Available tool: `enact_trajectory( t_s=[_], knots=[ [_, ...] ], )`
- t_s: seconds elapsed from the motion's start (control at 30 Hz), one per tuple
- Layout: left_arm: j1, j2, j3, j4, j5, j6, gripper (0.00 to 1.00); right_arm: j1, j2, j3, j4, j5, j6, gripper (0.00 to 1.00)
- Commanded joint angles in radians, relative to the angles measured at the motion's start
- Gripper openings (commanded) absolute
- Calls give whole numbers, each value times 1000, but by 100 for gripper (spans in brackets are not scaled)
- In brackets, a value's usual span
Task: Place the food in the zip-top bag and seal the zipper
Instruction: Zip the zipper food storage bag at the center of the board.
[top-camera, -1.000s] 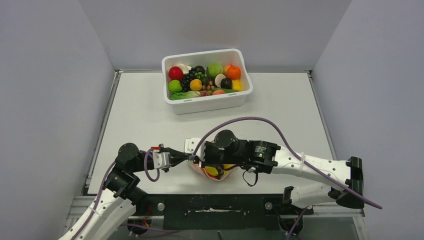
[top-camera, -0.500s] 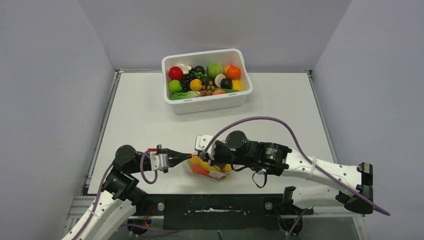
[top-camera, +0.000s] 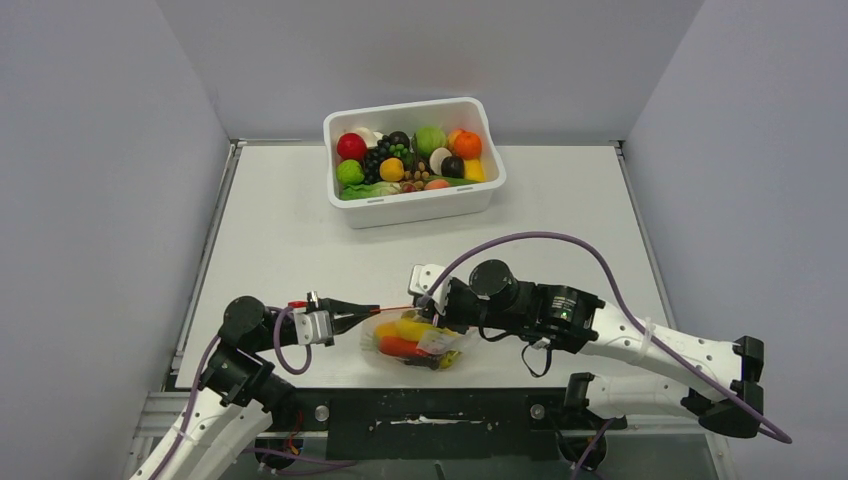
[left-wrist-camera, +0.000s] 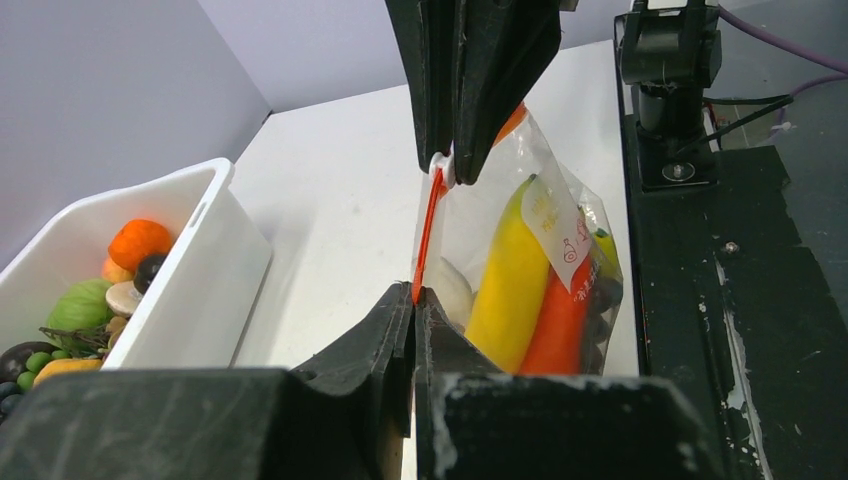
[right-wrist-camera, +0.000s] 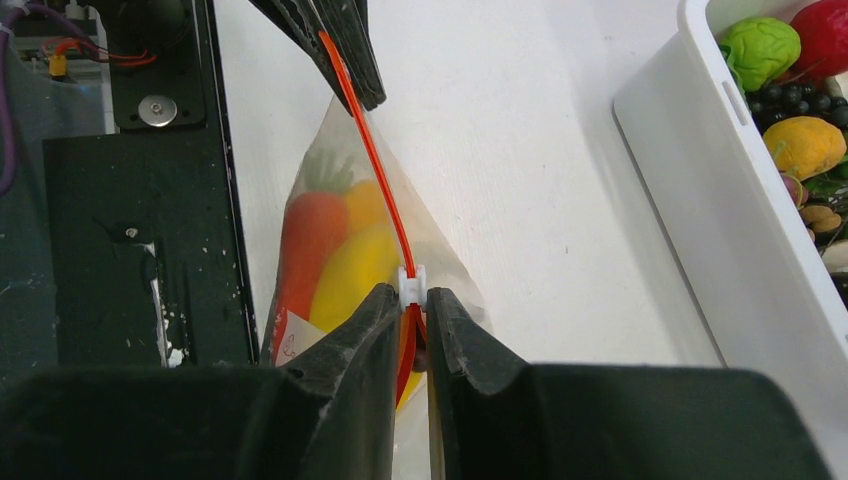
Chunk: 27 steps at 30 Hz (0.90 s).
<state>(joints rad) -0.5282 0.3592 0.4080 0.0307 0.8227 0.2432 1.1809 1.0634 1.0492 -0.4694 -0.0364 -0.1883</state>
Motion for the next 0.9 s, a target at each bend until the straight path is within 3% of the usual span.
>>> enact_trajectory(
  t_s=[0.0,0.27,0.5,0.63,0.87],
  knots=[
    [5,-17,24,49,-24,-2,0,-33,-72,-6,-48,96,2,0],
    [5,24,-9,98,-29,-53,2,-41,-107,-44,14,41,-18,0],
    [5,78,13,110,52,-45,41,-41,-80,-24,32,5,-53,0],
    [5,98,20,140,69,-38,50,-41,-59,-11,40,-24,-69,0],
    [5,148,35,153,59,0,53,-37,-45,1,41,-66,-87,0]
  ],
)
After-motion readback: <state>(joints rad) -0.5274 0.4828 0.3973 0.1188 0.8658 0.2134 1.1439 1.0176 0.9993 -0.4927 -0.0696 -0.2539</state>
